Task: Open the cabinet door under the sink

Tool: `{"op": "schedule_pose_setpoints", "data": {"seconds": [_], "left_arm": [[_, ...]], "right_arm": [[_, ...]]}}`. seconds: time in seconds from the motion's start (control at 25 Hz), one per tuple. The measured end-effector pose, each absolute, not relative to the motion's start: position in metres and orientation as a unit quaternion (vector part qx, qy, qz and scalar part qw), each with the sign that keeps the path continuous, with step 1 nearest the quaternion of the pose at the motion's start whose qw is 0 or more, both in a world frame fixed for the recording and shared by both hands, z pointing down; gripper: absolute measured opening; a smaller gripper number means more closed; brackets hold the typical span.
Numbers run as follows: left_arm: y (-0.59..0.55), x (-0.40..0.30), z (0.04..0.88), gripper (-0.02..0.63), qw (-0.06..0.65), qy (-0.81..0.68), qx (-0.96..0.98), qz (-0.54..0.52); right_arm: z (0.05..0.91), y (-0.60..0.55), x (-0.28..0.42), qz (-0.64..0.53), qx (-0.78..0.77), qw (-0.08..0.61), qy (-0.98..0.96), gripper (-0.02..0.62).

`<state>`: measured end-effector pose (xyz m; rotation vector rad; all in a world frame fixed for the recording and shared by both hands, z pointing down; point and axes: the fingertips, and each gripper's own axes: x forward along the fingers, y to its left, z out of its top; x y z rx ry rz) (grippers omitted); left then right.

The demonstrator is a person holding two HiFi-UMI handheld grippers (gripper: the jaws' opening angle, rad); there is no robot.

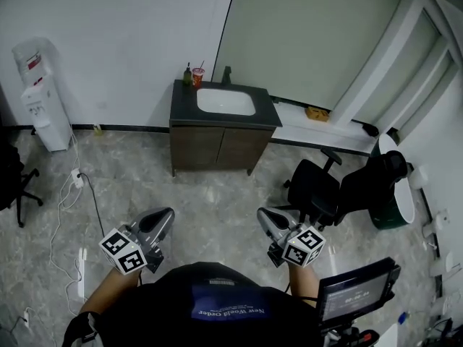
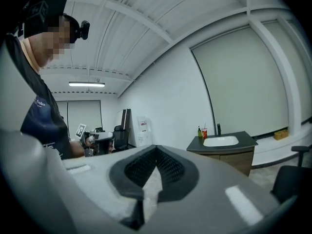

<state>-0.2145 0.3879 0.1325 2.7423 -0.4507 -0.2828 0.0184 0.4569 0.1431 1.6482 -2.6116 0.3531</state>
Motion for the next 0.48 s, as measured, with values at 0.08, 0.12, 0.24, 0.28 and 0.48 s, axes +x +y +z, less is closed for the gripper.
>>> {"op": "schedule_pose_setpoints", "data": {"seconds": [0.08, 0.12, 0.24, 0.28, 0.48], "left_arm": [[0.375, -0.21, 0.137, 0.0, 0.181, -0.168, 0.964, -0.095], [0.369, -0.206, 0.138, 0.0, 0.183, -0.171, 0.964, -0.093], [0.351, -0.184, 0.14, 0.0, 0.18, -0.18, 0.963, -0.085], [0.345, -0.174, 0.14, 0.0, 0.177, -0.183, 0.963, -0.084], [0.317, -0.116, 0.133, 0.0, 0.161, -0.208, 0.961, -0.089]], "right_arm": [[0.149, 0.443, 0.027, 0.123, 0.53, 0.013, -0.839, 0.002], [0.154, 0.436, 0.032, 0.127, 0.527, 0.012, -0.84, 0.002], [0.164, 0.412, 0.05, 0.134, 0.514, 0.008, -0.847, 0.002], [0.168, 0.404, 0.058, 0.134, 0.508, 0.006, -0.851, 0.002], [0.172, 0.354, 0.114, 0.133, 0.475, 0.01, -0.87, 0.002]]}}
